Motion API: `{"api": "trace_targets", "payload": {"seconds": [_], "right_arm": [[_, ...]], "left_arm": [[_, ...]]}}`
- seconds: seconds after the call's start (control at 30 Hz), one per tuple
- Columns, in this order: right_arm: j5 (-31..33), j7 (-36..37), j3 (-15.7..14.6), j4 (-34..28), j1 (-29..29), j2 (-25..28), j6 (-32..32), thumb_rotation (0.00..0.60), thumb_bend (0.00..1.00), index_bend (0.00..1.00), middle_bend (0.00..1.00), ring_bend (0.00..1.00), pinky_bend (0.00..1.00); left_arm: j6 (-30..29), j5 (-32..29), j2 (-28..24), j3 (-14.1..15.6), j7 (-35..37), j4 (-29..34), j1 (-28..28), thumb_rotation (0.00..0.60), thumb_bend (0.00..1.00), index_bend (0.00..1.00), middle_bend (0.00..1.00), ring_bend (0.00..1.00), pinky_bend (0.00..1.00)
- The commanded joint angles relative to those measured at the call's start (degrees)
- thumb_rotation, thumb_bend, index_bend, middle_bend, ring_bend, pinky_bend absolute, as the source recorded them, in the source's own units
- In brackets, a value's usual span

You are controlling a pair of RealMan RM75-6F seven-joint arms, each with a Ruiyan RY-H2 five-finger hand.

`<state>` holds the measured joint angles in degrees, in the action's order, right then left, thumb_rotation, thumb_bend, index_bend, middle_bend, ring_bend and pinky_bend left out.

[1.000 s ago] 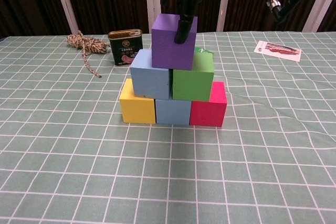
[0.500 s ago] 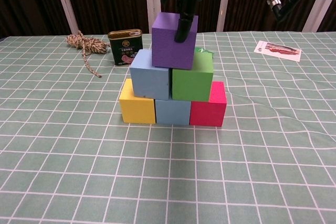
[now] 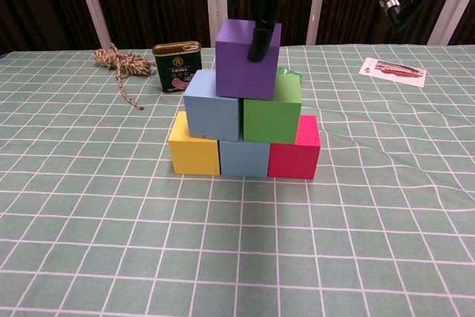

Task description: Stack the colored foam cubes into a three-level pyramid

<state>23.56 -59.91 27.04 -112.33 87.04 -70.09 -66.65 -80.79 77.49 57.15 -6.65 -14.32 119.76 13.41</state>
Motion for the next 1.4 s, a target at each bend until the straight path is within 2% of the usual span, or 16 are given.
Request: {"api": "trace_targets", "payload": {"seconds": [0.03, 0.53, 0.97, 1.4], "right_arm": [[0.06, 0.01, 0.06, 0.02, 0.03, 0.02, -0.08, 0.600, 0.26, 0.00, 0.49, 0.27, 0.00], [0.50, -0.35, -0.11, -0.19, -0.04, 0.11, 0.20, 0.600, 0.26, 0.00, 0.48, 0.26, 0.00], [-0.13, 0.18, -0.48, -0.13, -0.41, -0.17, 0.71, 0.600, 0.26, 0.00, 0.32, 0.20, 0.00], [0.13, 0.50, -0.31, -0.68, -0.67, 0.57, 1.75, 0.600, 0.26, 0.00, 0.03, 0.04, 0.00]], "left_arm": [[-0.04, 0.03, -0.03, 0.00, 0.05, 0.02, -0.03, 0.600, 0.06, 0.06, 0.11, 0.01, 0.02], [-0.16, 0.40, 0.01, 0.08, -0.08, 0.08, -0.07, 0.600, 0.06, 0.06, 0.11, 0.01, 0.02], [-0.14, 0.33, 0.09, 0.03, -0.11, -0.06, -0.05, 0.600, 0.06, 0.06, 0.11, 0.01, 0.02], [-0.13, 0.22, 0.12, -0.03, -0.14, -0.11, -0.02, 0.600, 0.06, 0.06, 0.11, 0.01, 0.01]]}}
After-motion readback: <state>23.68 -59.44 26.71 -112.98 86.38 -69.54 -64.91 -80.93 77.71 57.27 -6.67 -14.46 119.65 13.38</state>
